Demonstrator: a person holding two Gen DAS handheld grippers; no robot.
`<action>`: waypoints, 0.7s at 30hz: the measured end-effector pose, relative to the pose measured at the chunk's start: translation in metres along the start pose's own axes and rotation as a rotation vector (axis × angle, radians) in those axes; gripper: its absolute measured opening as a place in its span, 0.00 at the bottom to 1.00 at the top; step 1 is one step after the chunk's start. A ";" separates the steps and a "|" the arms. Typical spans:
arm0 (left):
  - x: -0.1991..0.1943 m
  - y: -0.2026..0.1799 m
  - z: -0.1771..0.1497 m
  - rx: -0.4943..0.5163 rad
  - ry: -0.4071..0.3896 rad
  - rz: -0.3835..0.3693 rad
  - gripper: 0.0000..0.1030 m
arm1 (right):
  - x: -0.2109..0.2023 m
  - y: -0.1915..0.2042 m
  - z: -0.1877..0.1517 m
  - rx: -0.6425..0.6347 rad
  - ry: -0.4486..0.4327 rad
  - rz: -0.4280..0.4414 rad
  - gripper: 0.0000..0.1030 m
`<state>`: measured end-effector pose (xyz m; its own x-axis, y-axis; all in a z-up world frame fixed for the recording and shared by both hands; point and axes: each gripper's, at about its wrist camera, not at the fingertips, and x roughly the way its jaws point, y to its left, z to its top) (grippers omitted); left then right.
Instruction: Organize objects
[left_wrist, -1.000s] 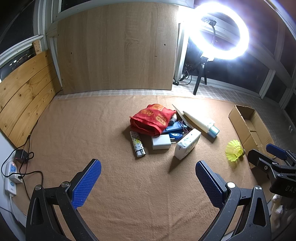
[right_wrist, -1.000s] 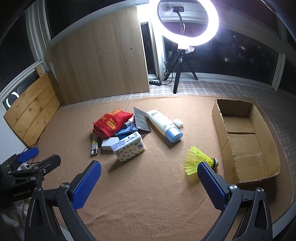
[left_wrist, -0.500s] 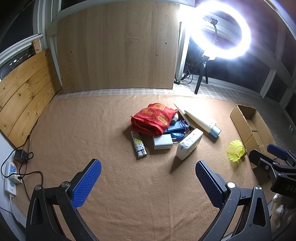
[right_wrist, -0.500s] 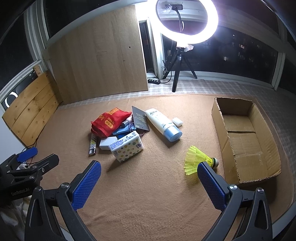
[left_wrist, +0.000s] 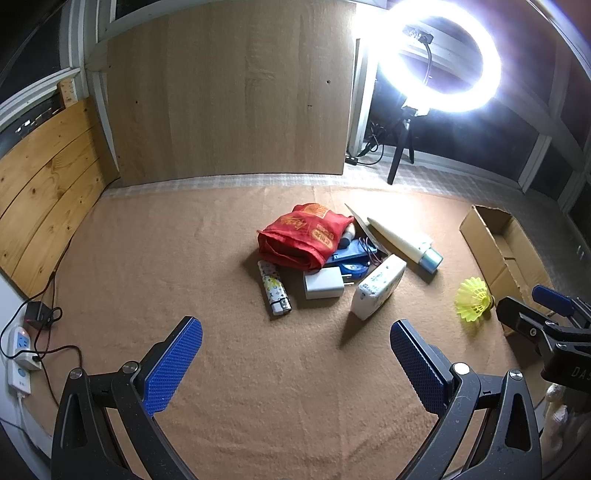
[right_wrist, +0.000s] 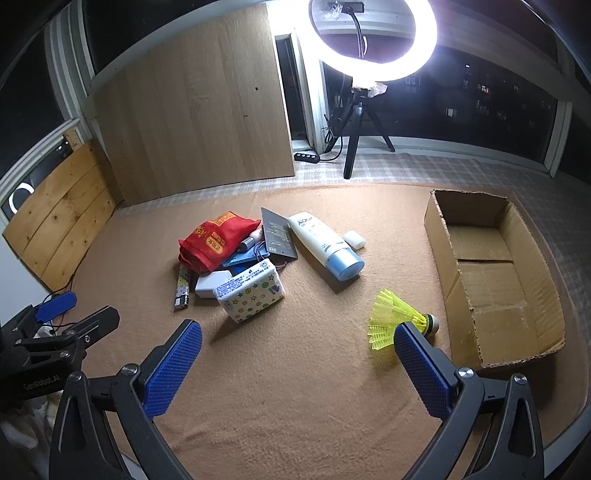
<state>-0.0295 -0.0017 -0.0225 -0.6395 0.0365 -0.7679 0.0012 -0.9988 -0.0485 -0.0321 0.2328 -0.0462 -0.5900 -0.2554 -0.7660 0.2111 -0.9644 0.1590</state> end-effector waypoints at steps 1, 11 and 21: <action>0.001 0.000 0.000 0.000 0.001 -0.001 1.00 | 0.001 0.000 0.000 0.002 0.001 0.001 1.00; 0.016 0.000 0.008 0.010 0.012 0.000 1.00 | 0.014 -0.004 0.005 0.003 0.019 0.020 1.00; 0.046 -0.012 0.024 0.026 0.032 -0.026 0.99 | 0.049 -0.015 0.035 0.027 0.072 0.091 0.84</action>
<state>-0.0769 0.0111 -0.0420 -0.6142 0.0631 -0.7866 -0.0357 -0.9980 -0.0522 -0.0915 0.2327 -0.0647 -0.5112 -0.3375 -0.7904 0.2399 -0.9392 0.2458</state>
